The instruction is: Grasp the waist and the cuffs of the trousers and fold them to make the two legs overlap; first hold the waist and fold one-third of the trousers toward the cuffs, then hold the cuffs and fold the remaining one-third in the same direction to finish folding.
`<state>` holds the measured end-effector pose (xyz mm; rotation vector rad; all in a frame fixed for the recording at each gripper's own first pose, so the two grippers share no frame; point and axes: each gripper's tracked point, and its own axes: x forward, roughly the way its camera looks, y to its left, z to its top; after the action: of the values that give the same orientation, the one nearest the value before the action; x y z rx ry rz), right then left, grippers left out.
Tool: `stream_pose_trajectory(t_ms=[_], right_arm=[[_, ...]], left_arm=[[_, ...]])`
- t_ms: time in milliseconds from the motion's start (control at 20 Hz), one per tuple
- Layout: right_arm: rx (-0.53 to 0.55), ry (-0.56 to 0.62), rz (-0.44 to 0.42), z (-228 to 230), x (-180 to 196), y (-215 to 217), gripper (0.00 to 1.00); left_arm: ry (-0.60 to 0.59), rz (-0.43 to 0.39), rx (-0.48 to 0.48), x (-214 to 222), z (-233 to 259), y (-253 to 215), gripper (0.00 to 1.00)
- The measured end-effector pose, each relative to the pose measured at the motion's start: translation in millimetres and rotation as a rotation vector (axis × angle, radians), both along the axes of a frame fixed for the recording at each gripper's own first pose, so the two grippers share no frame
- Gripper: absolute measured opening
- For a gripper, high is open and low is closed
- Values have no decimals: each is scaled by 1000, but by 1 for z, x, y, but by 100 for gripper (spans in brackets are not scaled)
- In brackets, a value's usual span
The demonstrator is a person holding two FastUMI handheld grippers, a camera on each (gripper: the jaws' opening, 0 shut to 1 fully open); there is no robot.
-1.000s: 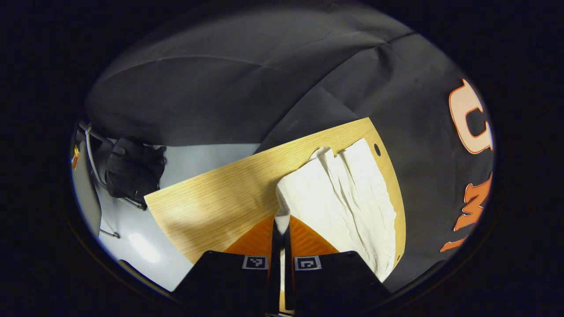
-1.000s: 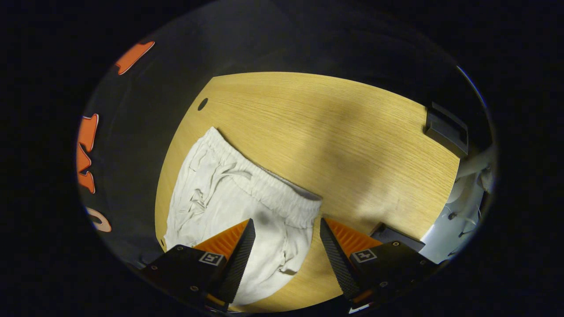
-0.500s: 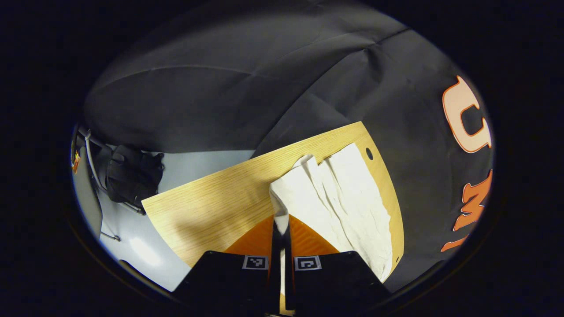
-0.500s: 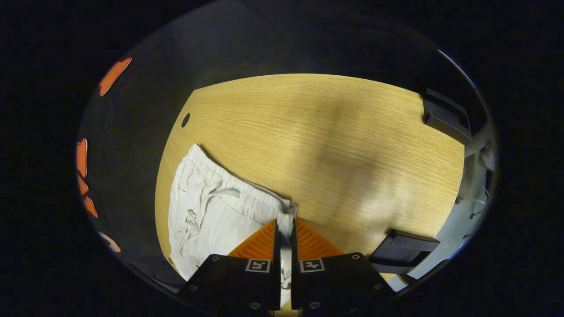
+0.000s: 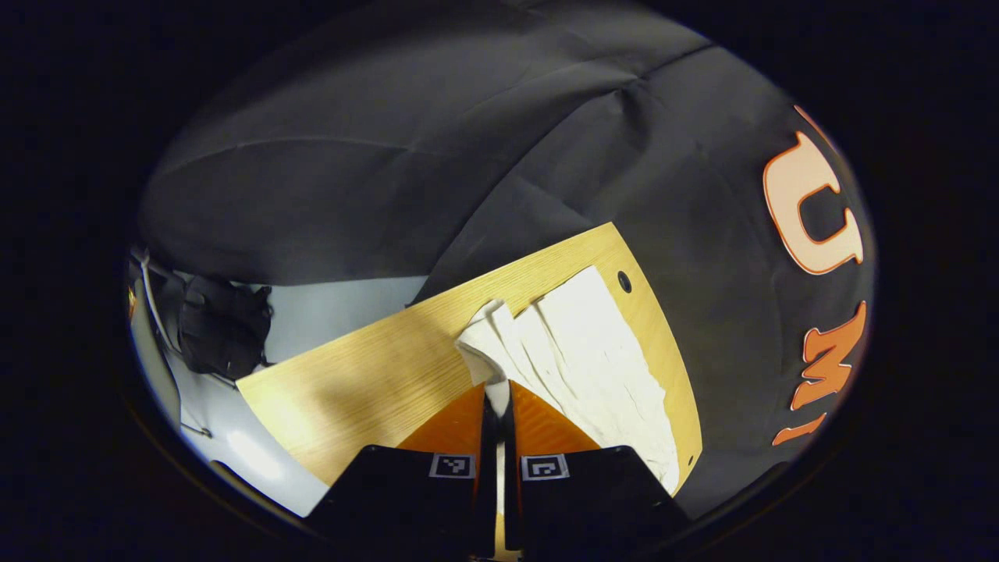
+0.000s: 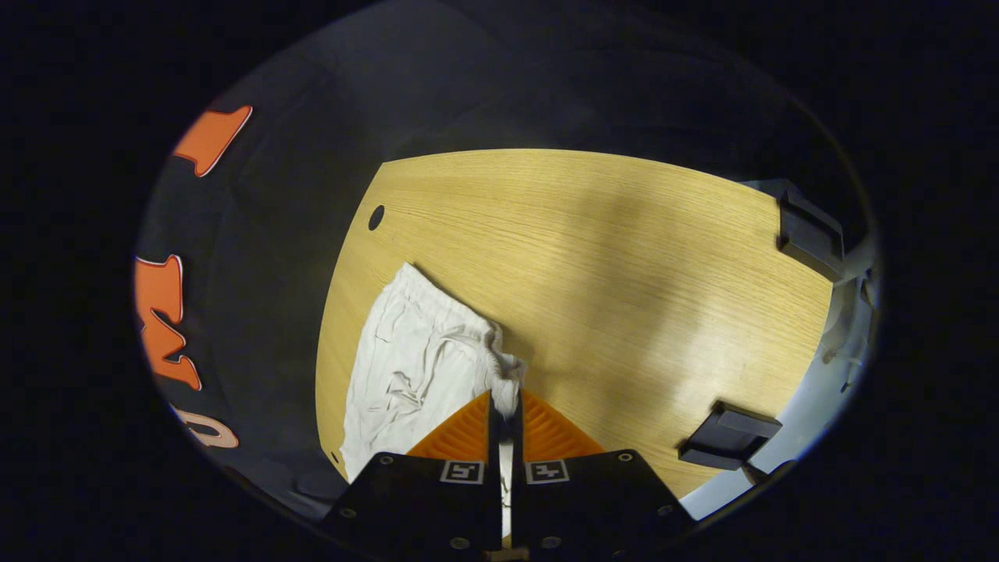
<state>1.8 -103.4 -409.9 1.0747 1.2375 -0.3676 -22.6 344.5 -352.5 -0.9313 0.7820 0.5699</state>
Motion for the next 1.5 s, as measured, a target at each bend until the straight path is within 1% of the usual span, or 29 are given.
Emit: stream_pose_trajectory(t_ms=[150,350,500,650,700,750,800,900,1000,1100,1200,1250,1450,1500], right_arm=[[25,5,-10,10,15,2,5],[53,19,-31,13,33,3,5],[80,28,-40,15,50,7,5],[87,42,-28,14,66,12,5],[87,49,-28,13,72,12,5],[94,57,-32,13,79,12,0],[101,64,-40,12,86,12,5],[121,80,-66,8,100,14,5],[135,103,-119,3,112,9,5],[162,113,-165,-1,122,11,5],[165,121,-164,-6,132,14,5],[171,125,-165,-10,138,18,5],[230,131,-201,-24,163,29,5],[247,139,-229,-26,166,30,5]], left_arm=[[7,-62,37,21,11,3,8],[1,-149,79,52,26,1,8],[-1,-224,109,84,32,1,8],[19,-309,151,116,35,4,8],[26,-330,166,125,35,5,8],[35,-342,171,136,34,6,8],[41,-344,172,147,32,8,8],[52,-329,152,162,27,16,8],[29,-292,119,185,25,21,8],[28,-265,110,203,17,25,8],[41,-260,114,213,13,28,10],[42,-254,107,220,8,29,8],[34,-222,89,241,-2,33,8],[32,-209,79,244,-3,31,8]])
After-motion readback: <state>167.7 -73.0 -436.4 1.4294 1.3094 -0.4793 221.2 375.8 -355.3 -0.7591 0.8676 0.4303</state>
